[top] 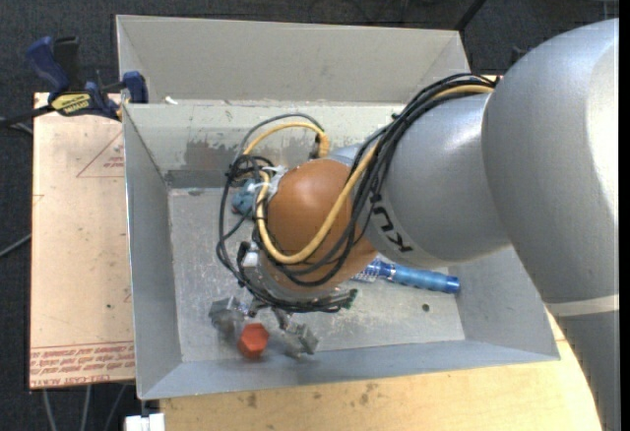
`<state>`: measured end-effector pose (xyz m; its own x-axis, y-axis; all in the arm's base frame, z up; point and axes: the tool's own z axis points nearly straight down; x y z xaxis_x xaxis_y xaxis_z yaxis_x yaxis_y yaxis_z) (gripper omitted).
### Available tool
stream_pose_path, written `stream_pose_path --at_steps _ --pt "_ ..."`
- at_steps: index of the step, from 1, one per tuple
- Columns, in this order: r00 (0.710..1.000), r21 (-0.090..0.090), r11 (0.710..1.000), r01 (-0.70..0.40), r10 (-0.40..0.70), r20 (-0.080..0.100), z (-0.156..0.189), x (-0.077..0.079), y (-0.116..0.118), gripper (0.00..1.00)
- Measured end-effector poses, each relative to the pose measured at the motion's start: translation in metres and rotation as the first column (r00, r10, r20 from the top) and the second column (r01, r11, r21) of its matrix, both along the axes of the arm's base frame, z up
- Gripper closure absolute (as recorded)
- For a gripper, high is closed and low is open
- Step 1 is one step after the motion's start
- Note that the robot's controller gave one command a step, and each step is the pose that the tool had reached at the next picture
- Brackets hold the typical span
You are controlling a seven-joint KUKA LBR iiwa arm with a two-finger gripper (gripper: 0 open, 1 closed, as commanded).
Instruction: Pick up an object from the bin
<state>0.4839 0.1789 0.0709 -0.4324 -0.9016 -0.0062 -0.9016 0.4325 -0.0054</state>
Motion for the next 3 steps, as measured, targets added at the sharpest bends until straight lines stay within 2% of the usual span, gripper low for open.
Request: stream_pose_path --at_steps 1,2,3 --pt "1.000 0.000 1.000 0.003 -0.003 -0.003 0.000 -0.001 0.000 1.00" --pt "1.000 0.001 1.000 0.001 -0.001 0.004 0.088 0.051 -0.007 1.00" --pt "1.000 0.000 1.000 -0.009 0.009 -0.002 0.141 0.030 -0.006 1.00"
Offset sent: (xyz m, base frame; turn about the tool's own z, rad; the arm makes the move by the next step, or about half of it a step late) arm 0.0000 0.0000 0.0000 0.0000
